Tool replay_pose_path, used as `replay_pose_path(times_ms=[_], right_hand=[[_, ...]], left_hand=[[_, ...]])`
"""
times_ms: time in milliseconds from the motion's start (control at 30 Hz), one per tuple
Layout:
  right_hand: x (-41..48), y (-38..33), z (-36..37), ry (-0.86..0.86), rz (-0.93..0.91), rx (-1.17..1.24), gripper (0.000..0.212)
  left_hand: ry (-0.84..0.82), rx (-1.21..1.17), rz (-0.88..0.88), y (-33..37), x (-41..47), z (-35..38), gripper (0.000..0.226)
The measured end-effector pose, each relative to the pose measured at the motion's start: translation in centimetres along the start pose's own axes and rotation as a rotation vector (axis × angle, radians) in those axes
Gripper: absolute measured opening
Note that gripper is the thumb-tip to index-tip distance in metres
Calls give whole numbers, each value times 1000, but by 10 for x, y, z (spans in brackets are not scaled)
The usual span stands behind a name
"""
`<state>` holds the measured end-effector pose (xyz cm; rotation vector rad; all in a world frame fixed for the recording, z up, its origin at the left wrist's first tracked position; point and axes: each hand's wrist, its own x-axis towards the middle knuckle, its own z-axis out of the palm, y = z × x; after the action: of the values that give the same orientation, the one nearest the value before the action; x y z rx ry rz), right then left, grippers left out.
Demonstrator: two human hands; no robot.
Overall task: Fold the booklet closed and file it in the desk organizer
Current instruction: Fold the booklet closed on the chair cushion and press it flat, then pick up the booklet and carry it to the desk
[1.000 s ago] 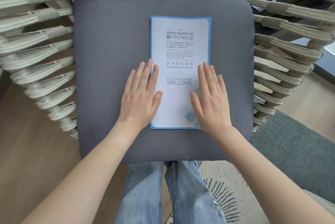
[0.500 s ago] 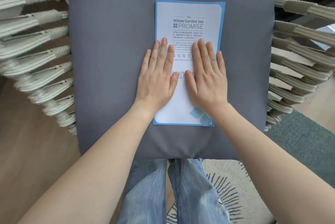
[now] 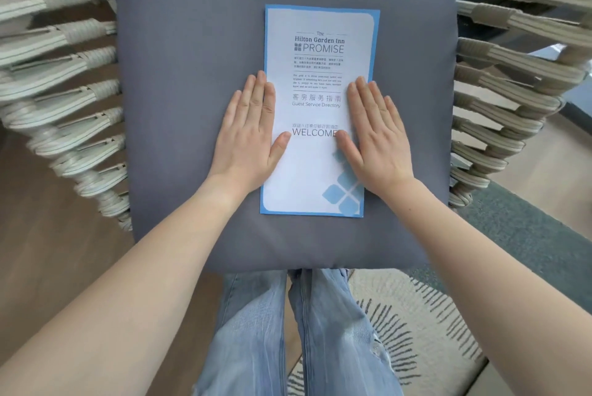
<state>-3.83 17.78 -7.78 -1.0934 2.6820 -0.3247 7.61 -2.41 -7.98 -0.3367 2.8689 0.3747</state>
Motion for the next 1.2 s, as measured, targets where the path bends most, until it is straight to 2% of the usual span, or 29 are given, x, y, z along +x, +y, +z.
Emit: replay_pose_path(times_ms=[133,233,367,500,667,767,867,1067,1200], right_hand=[[-9,-1,-33,-20,151,213,70],[-23,-6,-42,-58,207,248,76],[-25,-28,-40,-102,376,477,83],[-22,-39,-38,-44,529,634,75],[-26,-37,-55,-88,697,998,58],[-36,-46,-81,-139,711,1113,55],[-48,-73,-135,-119,663,1149,52],[-73,-141,-289,59,529,1145,51],[-87,-180,-392,132,368,1179,52]], left_hand=[[-27,-194,-112,5,-13,-30,69],[-77,-340,-184,11,-23,-40,72],[-21,-562,-281,22,-21,-43,68],[-5,-972,-422,27,-23,-36,59],[-102,-1243,-537,20,-32,-50,65],[-122,-1345,-567,22,-48,-80,64],[-97,-1460,-637,37,-74,-132,63],[125,-1356,-532,79,-131,-278,63],[346,-1308,-463,101,-175,-373,65]])
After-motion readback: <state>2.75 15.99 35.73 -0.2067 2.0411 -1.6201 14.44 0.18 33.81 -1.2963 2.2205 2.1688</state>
